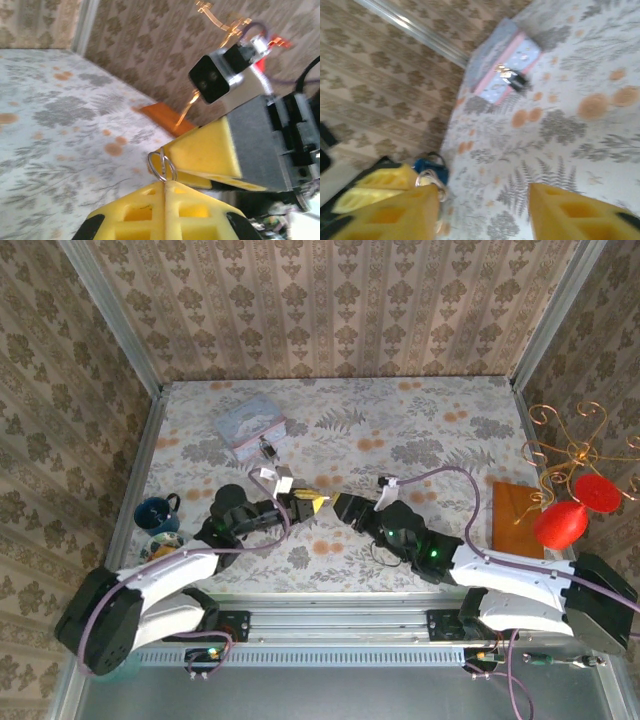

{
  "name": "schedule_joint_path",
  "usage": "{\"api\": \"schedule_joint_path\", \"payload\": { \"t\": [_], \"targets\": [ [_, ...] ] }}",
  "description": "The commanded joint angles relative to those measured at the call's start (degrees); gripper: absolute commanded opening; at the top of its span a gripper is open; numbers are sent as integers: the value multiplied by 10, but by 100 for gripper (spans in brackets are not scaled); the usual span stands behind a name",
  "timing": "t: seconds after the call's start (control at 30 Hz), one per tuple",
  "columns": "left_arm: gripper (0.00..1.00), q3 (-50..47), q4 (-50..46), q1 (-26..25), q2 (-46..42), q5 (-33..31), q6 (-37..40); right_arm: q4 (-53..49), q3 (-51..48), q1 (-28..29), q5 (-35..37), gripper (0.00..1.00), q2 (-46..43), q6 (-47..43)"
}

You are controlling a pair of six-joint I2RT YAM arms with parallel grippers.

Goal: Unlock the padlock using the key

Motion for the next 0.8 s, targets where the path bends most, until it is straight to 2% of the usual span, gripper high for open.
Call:
{"api": "schedule_joint_path", "payload": {
  "t": [0.0, 0.07, 0.17, 0.23, 0.3, 0.43, 0.53, 0.63, 0.7, 0.77],
  "targets": [
    [0, 65, -249, -50, -19, -181, 159, -181, 50, -15, 52, 62, -28, -22],
    [0, 108, -337, -76, 6, -275, 201, -245, 61, -31, 59, 63, -34, -12],
    [0, 196, -485, -123, 93, -462, 267, -354, 73, -56, 86, 63, -47, 45],
    [0, 250, -567, -137, 160, -531, 280, -388, 63, -69, 95, 63, -64, 74],
    [0, 274, -599, -138, 195, -540, 276, -390, 46, -75, 94, 64, -86, 87],
    [0, 278, -598, -143, 188, -517, 280, -370, 16, -80, 76, 65, -115, 93],
    [0, 302, -633, -146, 208, -537, 294, -378, 19, -83, 55, 65, -108, 90],
    [0, 306, -634, -148, 225, -516, 301, -384, 25, -82, 42, 65, -95, 89],
    [0, 321, -655, -155, 252, -552, 298, -384, 27, -83, 37, 66, -89, 89],
    [0, 359, -716, -149, 314, -596, 282, -382, 28, -83, 33, 66, -85, 90]
  ]
}}
